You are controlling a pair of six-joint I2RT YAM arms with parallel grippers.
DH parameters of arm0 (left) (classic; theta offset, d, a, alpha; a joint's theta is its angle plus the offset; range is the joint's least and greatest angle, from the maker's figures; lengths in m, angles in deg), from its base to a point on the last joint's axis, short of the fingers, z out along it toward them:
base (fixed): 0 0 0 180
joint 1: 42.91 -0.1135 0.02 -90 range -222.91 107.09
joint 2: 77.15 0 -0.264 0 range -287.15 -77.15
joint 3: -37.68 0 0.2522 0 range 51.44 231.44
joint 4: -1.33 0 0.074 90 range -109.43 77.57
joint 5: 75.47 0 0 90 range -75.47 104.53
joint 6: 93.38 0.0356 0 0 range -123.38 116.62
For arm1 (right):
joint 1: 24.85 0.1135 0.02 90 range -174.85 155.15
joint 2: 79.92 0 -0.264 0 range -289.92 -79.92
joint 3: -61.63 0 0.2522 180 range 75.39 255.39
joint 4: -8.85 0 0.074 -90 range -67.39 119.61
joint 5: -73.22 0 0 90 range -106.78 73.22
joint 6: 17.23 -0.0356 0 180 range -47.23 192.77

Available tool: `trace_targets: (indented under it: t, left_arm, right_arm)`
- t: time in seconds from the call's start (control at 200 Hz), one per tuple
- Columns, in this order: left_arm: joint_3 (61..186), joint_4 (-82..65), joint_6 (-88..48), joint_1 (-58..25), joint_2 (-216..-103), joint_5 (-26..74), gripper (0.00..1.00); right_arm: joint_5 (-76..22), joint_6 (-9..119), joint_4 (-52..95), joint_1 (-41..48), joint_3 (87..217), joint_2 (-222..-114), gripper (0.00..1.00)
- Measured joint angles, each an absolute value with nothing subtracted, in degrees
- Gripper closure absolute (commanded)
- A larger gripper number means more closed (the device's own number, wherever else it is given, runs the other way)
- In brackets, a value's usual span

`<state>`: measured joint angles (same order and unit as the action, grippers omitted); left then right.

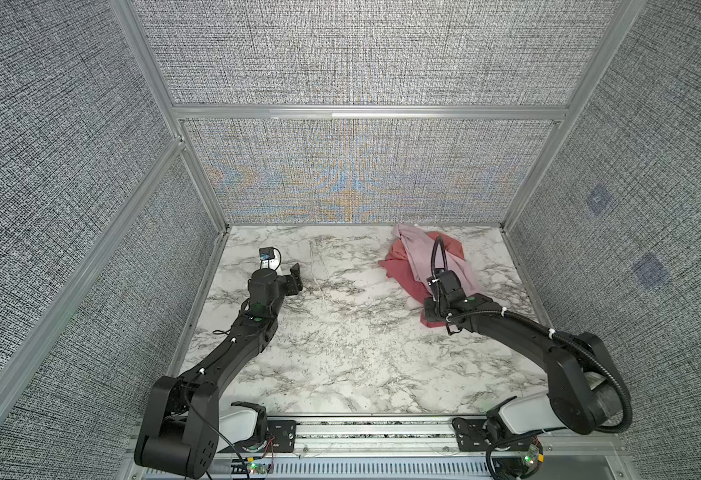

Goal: Pick out a specific cloth from the pile
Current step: 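Close the right gripper on the dark pink cloth's edge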

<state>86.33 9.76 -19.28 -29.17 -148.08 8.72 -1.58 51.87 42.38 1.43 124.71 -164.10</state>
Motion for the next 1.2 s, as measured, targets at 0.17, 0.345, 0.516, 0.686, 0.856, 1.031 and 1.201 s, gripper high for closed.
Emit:
trace_targets:
  t: [0.17, 0.345, 0.516, 0.686, 0.856, 1.031, 1.201]
  left_arm:
    - [86.1, 9.0, -19.9, -29.2, -148.1, 8.7, 0.25]
    - [86.1, 8.9, -19.8, -29.1, -148.2, 8.7, 0.25]
    - [86.2, 8.9, -19.7, -29.1, -148.7, 8.7, 0.25]
    - [86.5, 8.6, -19.7, -29.1, -149.0, 8.7, 0.25]
    - [86.6, 8.6, -19.6, -29.1, -149.1, 8.7, 0.25]
    - [86.6, 8.6, -19.6, -29.1, -149.0, 8.7, 0.25]
    - [86.1, 8.5, -19.6, -29.1, -148.6, 8.4, 0.25]
  right_arm:
    - [-1.1, 50.5, 42.5, 1.4, 125.3, -167.2, 0.68]
    - [0.3, 49.2, 42.3, 1.4, 125.8, -169.6, 0.79]
    - [1.8, 48.4, 42.1, 1.5, 127.0, -171.4, 0.82]
    - [3.1, 47.8, 42.1, 1.5, 127.7, -172.7, 0.78]
    - [3.5, 47.2, 42.4, 1.5, 127.8, -173.9, 0.75]
    - [3.5, 46.6, 42.4, 1.5, 129.4, -174.5, 0.73]
    - [3.5, 46.2, 42.5, 1.5, 129.3, -175.6, 0.74]
